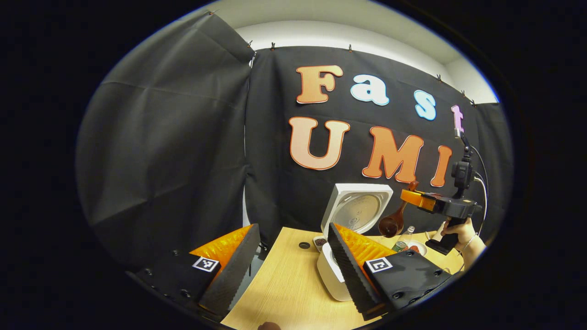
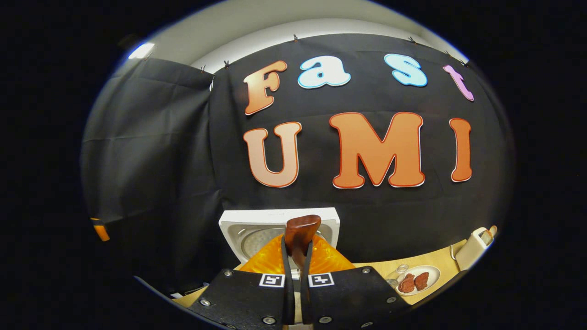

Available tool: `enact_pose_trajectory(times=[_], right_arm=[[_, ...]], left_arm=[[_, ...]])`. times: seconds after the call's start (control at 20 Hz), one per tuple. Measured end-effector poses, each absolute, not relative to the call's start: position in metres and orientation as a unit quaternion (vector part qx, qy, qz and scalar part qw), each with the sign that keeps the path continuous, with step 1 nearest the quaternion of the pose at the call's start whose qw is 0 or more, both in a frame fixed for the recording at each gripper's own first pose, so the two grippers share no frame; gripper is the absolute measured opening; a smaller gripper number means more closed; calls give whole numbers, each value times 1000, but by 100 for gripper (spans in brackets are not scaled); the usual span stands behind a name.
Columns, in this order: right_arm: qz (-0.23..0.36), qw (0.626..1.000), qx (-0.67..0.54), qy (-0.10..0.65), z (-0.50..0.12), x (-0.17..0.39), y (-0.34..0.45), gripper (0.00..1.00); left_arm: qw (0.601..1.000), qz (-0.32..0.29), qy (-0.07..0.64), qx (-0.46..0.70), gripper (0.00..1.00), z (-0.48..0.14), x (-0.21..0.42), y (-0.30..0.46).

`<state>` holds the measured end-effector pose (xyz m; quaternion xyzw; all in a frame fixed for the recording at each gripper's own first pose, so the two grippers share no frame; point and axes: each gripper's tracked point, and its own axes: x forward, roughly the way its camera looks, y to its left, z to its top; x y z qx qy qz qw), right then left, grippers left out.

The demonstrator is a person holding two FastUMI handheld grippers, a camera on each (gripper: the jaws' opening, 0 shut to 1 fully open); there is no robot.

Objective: Close the left gripper, press the button to open the rice cooker; take a wooden spoon from the chopstick holder with the right hand, scoop a spoonful of rice and pour it into the rice cooker, then put the wooden spoon back into the chopstick holder.

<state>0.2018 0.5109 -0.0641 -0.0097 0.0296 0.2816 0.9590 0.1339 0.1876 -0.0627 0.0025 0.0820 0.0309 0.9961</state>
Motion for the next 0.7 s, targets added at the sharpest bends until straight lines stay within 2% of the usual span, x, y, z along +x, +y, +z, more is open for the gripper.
enact_pose_trajectory(times=[0.15, 0.35, 0.7], right_arm=[[288, 957, -17, 27, -64, 194, 509, 4], [288, 956, 34, 40, -59, 191, 498, 5], [238, 966, 89, 38, -38, 187, 408, 5]], left_arm=[[996, 29, 82, 1, 100, -64, 131, 185], [997, 28, 78, -5, 100, -60, 124, 181], [998, 18, 64, -15, 100, -49, 111, 158]])
